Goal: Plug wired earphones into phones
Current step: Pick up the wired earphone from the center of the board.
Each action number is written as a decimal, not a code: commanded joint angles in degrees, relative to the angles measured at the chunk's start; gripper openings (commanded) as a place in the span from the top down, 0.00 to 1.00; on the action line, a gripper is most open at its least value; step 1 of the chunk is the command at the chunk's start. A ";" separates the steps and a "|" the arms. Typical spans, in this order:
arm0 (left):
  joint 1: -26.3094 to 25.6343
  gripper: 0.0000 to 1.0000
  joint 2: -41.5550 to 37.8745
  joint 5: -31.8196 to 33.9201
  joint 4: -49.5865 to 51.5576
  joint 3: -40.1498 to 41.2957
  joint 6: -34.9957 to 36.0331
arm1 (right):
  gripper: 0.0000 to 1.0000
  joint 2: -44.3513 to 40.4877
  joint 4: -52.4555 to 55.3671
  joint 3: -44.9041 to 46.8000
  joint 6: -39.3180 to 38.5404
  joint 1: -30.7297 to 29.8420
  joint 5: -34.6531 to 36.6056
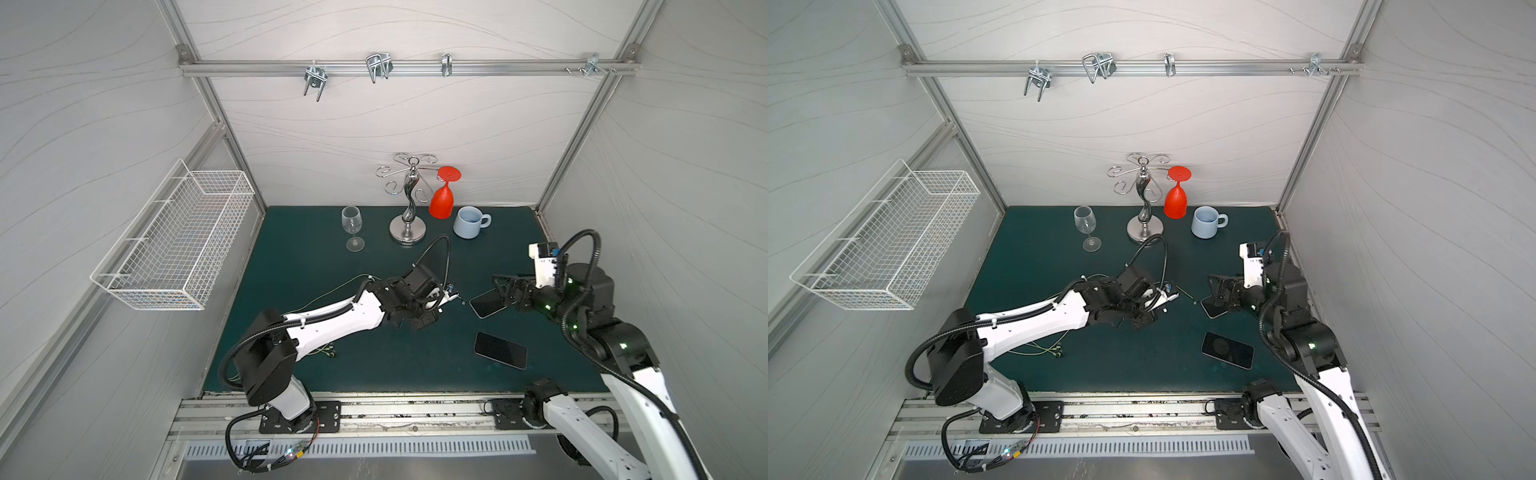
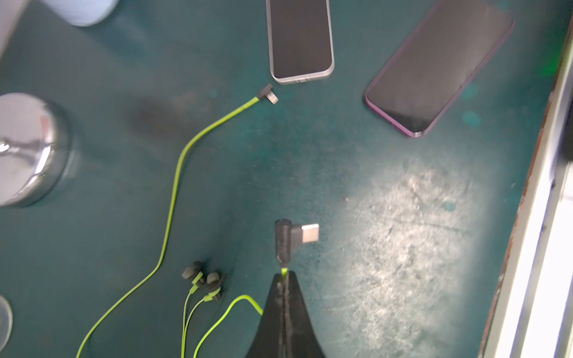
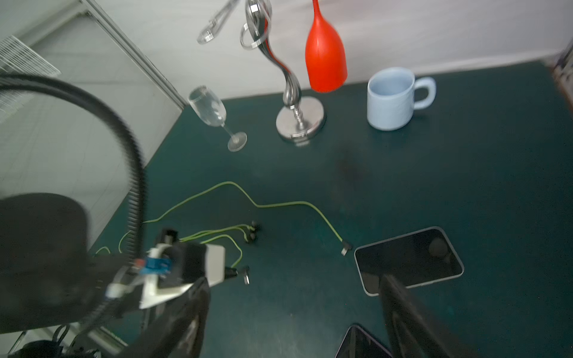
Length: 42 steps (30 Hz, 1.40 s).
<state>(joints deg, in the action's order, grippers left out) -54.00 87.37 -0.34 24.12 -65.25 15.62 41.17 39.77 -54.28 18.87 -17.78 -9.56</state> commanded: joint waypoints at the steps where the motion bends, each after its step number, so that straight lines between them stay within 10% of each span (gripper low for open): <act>1: 0.30 1.00 -3.59 2.61 -5.90 0.13 -7.29 | 0.20 1.41 -7.07 3.30 8.02 -0.47 -7.85; 13: 0.12 1.00 -7.80 2.37 -12.25 1.20 -13.84 | 0.38 10.42 -20.24 5.75 12.30 -10.37 -19.31; 42: -0.06 1.00 -12.16 -7.16 -18.92 5.72 -11.06 | 1.00 14.06 -24.46 6.99 6.54 -10.87 -24.27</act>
<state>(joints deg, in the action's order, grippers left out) -53.89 77.17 -4.36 7.81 -59.81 2.37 56.51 16.62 -47.68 28.40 -28.29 -32.64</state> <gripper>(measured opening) 0.048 0.055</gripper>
